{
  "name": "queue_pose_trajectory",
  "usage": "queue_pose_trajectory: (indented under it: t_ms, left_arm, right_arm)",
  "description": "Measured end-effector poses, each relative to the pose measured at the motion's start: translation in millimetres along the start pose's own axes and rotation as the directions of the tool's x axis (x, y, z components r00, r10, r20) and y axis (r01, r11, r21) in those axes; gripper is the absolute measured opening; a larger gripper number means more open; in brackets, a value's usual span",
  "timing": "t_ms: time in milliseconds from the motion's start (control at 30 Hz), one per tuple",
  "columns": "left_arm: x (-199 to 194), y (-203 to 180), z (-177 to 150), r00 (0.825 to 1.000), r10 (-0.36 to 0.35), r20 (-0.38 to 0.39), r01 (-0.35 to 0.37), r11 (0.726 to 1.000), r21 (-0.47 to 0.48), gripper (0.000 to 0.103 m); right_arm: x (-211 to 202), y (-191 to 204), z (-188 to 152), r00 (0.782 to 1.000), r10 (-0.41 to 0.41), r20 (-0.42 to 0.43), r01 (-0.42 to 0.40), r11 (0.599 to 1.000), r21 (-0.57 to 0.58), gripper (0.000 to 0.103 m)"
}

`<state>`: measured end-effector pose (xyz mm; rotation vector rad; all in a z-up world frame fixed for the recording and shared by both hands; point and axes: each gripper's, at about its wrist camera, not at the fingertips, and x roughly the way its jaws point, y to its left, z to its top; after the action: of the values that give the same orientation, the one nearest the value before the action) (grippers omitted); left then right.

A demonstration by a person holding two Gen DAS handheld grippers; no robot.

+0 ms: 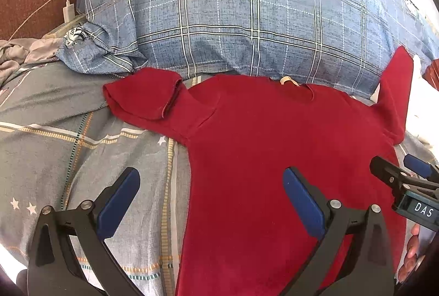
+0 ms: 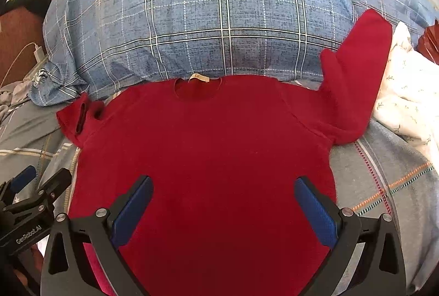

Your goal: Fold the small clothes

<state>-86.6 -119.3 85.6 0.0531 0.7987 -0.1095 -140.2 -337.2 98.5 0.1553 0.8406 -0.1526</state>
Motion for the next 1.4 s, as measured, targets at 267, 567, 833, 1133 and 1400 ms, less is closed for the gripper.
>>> queue_pose_trajectory:
  t_ms: [267,567,833,1133,1400]
  left_arm:
    - [2.7,-0.6,0.0,1.0,-0.004,-0.003,0.004,1.0,-0.003,0.103]
    - [5.8,1.2,-2.1,1.0,0.004,0.0,-0.004,1.0,-0.007,0.103]
    - [8.9,0.9,-2.7,1.0,0.003,0.001,-0.003,1.0,-0.001,0.103]
    - [18.2,6.9,0.0,1.0,0.008,-0.005,-0.008,1.0,-0.013,0.103]
    - [25.6,11.0,0.9,1.0,0.009,-0.015,-0.009,1.0,-0.02,0.103]
  right_arm:
    - [4.7,3.0,-0.2,1.0,-0.005,-0.017,0.005,1.0,-0.012,0.102]
    - [8.9,3.3,0.7,1.0,-0.004,-0.026,0.003,1.0,-0.014,0.102]
    - [14.1,5.9,4.1,0.999,-0.007,-0.036,0.006,1.0,-0.02,0.102]
    - [24.4,14.8,7.8,0.999,-0.013,-0.05,0.011,0.999,-0.04,0.102]
    - [33.8,21.0,8.5,0.998,-0.012,-0.065,0.009,0.998,-0.056,0.102]
